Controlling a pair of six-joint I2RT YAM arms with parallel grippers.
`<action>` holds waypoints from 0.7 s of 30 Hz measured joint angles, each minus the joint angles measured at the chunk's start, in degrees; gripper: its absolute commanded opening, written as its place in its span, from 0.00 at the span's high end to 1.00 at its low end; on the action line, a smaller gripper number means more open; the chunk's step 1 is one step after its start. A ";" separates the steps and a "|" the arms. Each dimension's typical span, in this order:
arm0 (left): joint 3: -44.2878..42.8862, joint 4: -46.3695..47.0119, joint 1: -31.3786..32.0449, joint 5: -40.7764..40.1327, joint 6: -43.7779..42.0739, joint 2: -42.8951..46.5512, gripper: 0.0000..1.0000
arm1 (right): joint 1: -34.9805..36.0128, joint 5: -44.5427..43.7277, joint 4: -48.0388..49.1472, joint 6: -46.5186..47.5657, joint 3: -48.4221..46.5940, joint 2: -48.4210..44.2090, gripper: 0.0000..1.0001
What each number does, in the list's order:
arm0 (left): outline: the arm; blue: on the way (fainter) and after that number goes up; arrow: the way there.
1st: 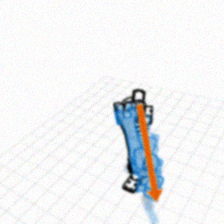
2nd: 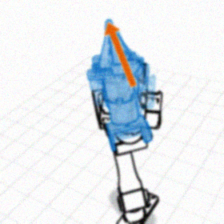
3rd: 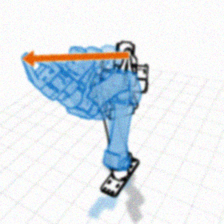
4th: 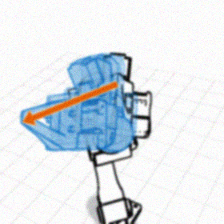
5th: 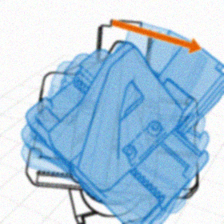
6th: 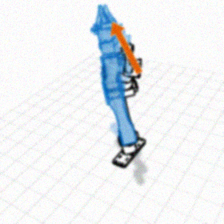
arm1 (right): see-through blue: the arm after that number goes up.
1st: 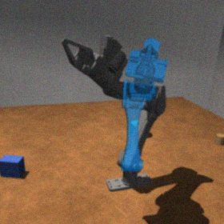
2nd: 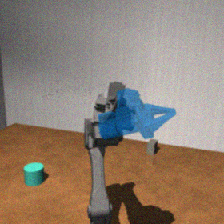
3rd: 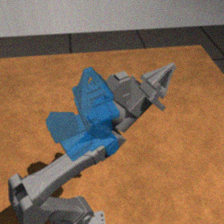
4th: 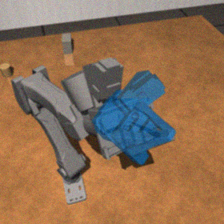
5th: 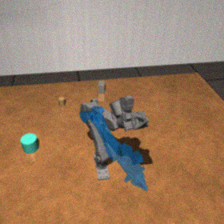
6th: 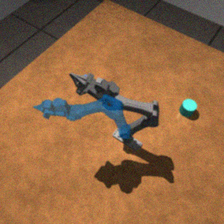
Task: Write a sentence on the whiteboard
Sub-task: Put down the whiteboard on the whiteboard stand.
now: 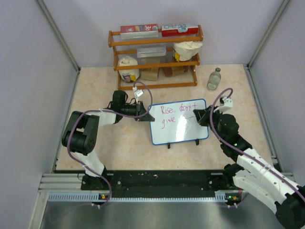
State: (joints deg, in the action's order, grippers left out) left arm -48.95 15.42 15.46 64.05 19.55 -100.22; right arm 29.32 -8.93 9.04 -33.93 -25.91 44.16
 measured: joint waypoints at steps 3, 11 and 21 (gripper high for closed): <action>0.11 0.02 0.02 -0.20 0.02 0.24 1.00 | 0.00 0.24 -1.05 -0.68 0.00 -2.27 1.00; 1.14 0.35 0.20 -1.20 -0.04 1.73 0.92 | -0.15 1.42 -4.31 -2.21 0.20 -4.98 1.00; 4.55 0.26 0.39 -7.78 -2.14 3.37 0.41 | -0.24 4.09 -7.21 -4.13 3.13 -7.37 1.00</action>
State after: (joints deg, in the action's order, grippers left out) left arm -44.40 15.68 15.86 56.27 17.41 -96.86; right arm 29.08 -4.84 1.83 -38.06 -22.79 36.80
